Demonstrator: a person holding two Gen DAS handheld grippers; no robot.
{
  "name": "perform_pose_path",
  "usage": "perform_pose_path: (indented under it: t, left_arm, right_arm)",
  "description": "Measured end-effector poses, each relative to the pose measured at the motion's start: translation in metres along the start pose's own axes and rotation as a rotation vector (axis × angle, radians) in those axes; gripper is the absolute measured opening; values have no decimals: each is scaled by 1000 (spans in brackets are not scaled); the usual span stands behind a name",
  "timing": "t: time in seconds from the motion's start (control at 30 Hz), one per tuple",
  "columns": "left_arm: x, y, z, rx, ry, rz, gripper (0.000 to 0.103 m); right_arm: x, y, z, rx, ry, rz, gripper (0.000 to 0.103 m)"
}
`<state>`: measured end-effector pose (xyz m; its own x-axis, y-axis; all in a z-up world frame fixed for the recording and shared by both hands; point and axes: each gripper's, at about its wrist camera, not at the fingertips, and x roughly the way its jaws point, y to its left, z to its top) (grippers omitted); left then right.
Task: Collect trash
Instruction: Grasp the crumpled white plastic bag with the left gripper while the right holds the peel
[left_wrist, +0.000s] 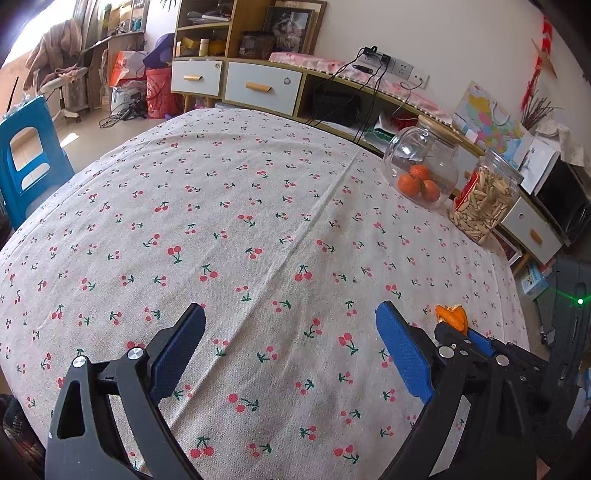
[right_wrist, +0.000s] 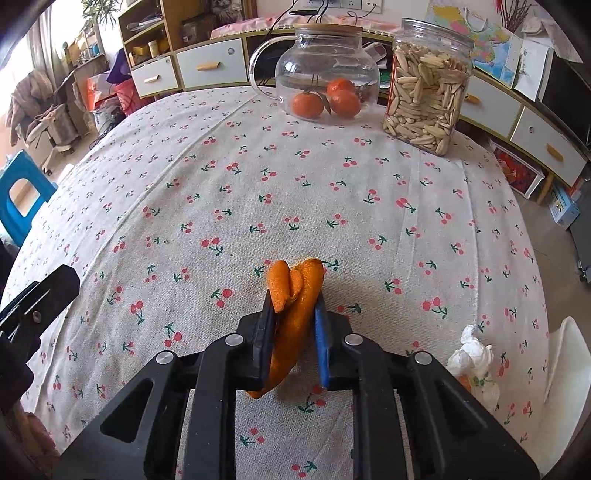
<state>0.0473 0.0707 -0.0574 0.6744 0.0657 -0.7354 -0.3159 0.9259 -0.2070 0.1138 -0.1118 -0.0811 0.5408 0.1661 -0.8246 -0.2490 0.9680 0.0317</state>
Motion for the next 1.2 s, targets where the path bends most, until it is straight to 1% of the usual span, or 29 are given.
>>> perform_pose_path:
  t: [0.07,0.2,0.3,0.43,0.57,0.77,0.87,1.03,1.07,1.13,1.2]
  left_arm:
    - [1,-8,-1,3,10,-17,91]
    - [3,-34,-8,59,14,-43,91]
    - [6,-57,-15,100,27,-72,91]
    - [7,-92,-25,168,40,-113,91]
    - [8,-128,-35,228,51,-156,91]
    - [13,-190,-53,281,101,-222,91]
    - [17,-217,-63,310,117,-228,91]
    - [28,-237,-74,313,147,-209,91]
    - [30,-240,-75,316,152,-206,90]
    - [34,-246,-78,321,165,-205,82]
    - [40,-248,-80,312,197,-209,72]
  right_arm:
    - [-12,-9,2,20,-25,-5,17]
    - [-44,-38,5,72,-93,-18,17]
    - [-69,-66,2,116,-138,-38,17]
    - [-93,-106,-8,182,-170,-68,17]
    - [-108,-142,-24,240,-181,-102,18]
    - [-126,-190,-47,331,-191,-146,18]
    - [-131,-207,-57,365,-191,-153,18]
    - [-138,-228,-68,407,-193,-157,19]
    - [-138,-231,-69,412,-194,-157,19]
    - [-140,-234,-71,422,-197,-155,19]
    - [-141,-236,-72,428,-200,-155,19]
